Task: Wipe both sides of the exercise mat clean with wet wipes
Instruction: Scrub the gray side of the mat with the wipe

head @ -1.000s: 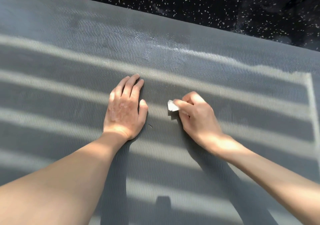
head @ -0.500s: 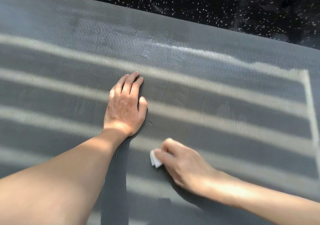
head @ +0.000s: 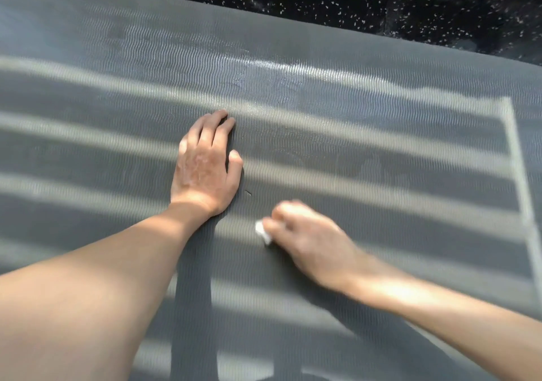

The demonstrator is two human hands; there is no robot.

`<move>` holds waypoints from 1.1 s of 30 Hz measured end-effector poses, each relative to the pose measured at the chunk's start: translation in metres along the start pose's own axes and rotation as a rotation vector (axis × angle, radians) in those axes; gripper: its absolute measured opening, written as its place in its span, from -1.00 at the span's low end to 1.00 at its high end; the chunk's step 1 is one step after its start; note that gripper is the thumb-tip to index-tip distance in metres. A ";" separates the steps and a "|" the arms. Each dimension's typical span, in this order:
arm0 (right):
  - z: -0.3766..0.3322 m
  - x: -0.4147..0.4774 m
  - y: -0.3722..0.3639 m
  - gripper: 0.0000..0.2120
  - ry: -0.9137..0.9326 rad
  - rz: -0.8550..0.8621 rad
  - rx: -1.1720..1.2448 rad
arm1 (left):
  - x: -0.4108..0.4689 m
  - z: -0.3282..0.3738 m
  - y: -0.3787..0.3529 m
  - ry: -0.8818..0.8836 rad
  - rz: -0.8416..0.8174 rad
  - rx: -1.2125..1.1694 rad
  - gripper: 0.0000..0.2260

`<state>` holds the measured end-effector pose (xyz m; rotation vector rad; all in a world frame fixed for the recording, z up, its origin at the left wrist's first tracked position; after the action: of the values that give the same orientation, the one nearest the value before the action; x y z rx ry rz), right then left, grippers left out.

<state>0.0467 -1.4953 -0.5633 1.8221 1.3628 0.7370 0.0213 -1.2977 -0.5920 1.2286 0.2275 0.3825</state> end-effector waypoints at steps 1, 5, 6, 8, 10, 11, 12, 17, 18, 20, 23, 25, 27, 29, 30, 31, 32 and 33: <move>0.016 0.007 0.001 -0.82 -0.100 0.098 -0.040 | 0.000 0.000 0.000 -0.001 0.001 0.000 -0.50; 0.001 0.001 -0.010 -0.87 -0.193 0.067 -0.065 | 0.000 -0.001 -0.001 0.000 0.005 0.003 -0.51; -0.016 -0.014 -0.019 -0.85 -0.140 -0.015 0.013 | -0.001 0.000 -0.001 -0.004 0.009 0.003 -0.51; -0.047 -0.035 -0.026 -0.88 0.072 -0.147 0.078 | -0.002 0.000 -0.002 -0.005 0.016 -0.002 -0.52; -0.042 -0.030 -0.023 -0.90 0.108 -0.163 0.021 | -0.002 0.000 -0.001 -0.008 0.019 -0.003 -0.51; -0.030 -0.023 -0.018 -0.89 0.061 -0.065 -0.034 | -0.003 0.002 -0.001 -0.017 0.023 0.003 -0.50; -0.017 -0.011 -0.012 -0.88 -0.038 0.015 -0.005 | -0.004 0.002 -0.002 -0.023 0.020 0.016 -0.50; -0.014 -0.014 -0.026 -0.87 -0.251 0.133 -0.076 | -0.007 0.009 -0.005 0.011 -0.111 0.123 -0.42; -0.032 -0.028 -0.036 -0.89 -0.180 0.059 -0.029 | -0.014 0.007 -0.005 0.005 -0.132 0.144 -0.42; -0.060 -0.056 -0.050 -0.92 0.029 -0.086 -0.004 | -0.038 0.009 -0.012 -0.058 -0.152 0.180 -0.45; -0.047 -0.052 -0.041 -0.90 -0.026 -0.020 0.016 | -0.097 0.012 -0.015 -0.106 -0.137 0.165 -0.46; -0.028 -0.036 -0.034 -0.81 -0.218 0.144 -0.058 | -0.140 0.013 -0.013 -0.161 -0.110 0.167 -0.49; -0.040 -0.041 -0.035 -0.81 -0.227 0.163 -0.046 | -0.179 0.014 -0.009 -0.166 -0.104 0.190 -0.50; -0.065 -0.072 -0.057 -0.85 -0.181 0.086 -0.064 | -0.203 0.013 -0.008 -0.161 -0.128 0.173 -0.51; -0.081 -0.092 -0.072 -0.87 -0.087 -0.022 -0.040 | -0.208 0.013 -0.009 -0.152 -0.141 0.148 -0.51; -0.100 -0.109 -0.078 -0.87 0.023 -0.089 -0.010 | -0.208 0.013 -0.007 -0.141 -0.146 0.127 -0.51; -0.106 -0.117 -0.083 -0.86 0.137 -0.150 -0.031 | -0.207 0.013 -0.007 -0.126 -0.150 0.110 -0.51; -0.103 -0.116 -0.083 -0.86 0.138 -0.175 -0.008 | -0.206 0.014 -0.005 -0.117 -0.150 0.101 -0.51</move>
<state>-0.1114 -1.5713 -0.5753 1.6464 1.5839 0.7854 -0.1611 -1.3945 -0.5999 1.3195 0.2386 0.1705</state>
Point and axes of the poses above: each hand's wrist, its own x-axis towards the middle knuckle, its own y-axis out of the back of the hand, z = x × y, the point moved 2 cm from there along x, towards the middle knuckle, and after that the axes turned 1 degree about -z, right-handed, at the moved point
